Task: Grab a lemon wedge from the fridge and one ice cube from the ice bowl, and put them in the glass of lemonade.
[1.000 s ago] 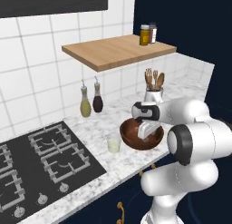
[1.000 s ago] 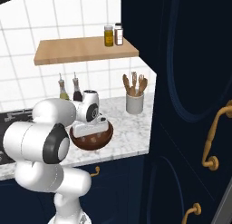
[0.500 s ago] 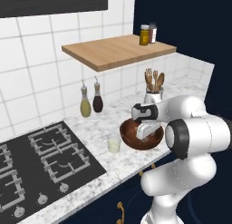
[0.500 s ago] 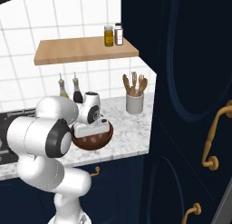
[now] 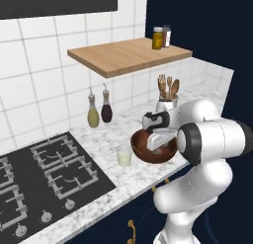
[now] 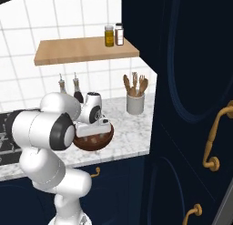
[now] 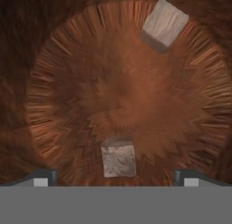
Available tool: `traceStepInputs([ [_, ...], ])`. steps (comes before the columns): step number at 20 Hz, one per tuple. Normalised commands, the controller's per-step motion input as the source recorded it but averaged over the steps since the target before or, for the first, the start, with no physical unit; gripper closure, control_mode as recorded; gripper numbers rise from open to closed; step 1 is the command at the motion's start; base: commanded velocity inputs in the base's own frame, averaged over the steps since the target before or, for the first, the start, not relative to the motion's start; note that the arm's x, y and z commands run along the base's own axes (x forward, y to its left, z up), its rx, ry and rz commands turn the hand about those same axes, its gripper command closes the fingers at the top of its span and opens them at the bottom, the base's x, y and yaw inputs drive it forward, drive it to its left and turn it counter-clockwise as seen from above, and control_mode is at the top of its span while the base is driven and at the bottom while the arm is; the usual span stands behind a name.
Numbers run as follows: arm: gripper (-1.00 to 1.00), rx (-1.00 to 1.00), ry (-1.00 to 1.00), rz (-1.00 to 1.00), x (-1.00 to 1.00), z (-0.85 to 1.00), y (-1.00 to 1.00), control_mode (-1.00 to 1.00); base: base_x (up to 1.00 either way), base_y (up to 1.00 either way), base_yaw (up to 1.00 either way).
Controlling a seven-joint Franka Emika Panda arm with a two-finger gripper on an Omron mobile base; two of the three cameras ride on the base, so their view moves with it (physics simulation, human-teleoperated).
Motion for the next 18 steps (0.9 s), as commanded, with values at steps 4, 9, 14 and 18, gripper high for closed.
traceStepInputs([
  [4,-1.0,0.0,0.0,0.0,0.0,-0.07,0.0,-1.0,0.0,0.0,0.0],
  [9,-1.0,0.0,0.0,0.0,0.0,-0.06,0.0,-1.0,0.0,0.0,0.0],
  [14,-1.0,0.0,-0.01,0.0,0.0,-0.03,0.0,-1.0,0.0,0.0,0.0],
  [18,-1.0,0.0,-0.05,0.0,0.0,-0.25,0.0,-1.0,0.0,0.0,0.0],
])
